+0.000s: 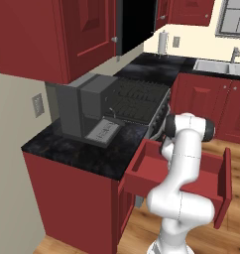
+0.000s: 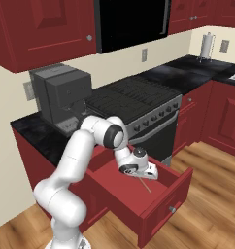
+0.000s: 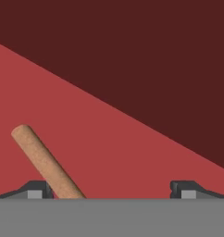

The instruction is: Take a straw from the drawer in front and place it inside the glass cup on the dining counter.

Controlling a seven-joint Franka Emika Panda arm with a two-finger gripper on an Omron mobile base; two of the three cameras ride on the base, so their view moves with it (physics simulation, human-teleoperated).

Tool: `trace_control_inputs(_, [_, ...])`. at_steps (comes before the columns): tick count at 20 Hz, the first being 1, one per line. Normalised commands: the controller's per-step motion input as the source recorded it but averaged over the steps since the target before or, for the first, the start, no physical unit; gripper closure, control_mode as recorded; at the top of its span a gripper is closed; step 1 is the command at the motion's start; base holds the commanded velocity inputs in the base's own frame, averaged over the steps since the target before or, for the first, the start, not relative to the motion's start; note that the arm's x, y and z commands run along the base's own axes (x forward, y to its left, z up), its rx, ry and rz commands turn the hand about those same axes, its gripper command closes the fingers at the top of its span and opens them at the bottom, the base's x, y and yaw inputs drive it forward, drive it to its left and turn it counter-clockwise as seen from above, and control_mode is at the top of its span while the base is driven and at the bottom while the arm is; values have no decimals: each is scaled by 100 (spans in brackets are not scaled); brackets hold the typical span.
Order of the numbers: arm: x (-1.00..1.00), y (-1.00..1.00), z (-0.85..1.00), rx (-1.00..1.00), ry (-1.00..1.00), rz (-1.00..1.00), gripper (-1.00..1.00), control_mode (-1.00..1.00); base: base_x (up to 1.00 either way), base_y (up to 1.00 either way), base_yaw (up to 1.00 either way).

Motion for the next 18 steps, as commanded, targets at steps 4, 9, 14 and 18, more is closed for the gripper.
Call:
trace_control_inputs(4, [0,0,-52,0,0,0,-100,-100,0,0,0])
trace_control_inputs(9, [0,0,-50,0,0,0,-100,-100,0,0,0])
trace_control_inputs(14, [-6,0,-49,0,0,0,100,-100,0,0,0])
trace_control_inputs(18, [-29,-2,-33,0,0,0,100,-100,0,0,0])
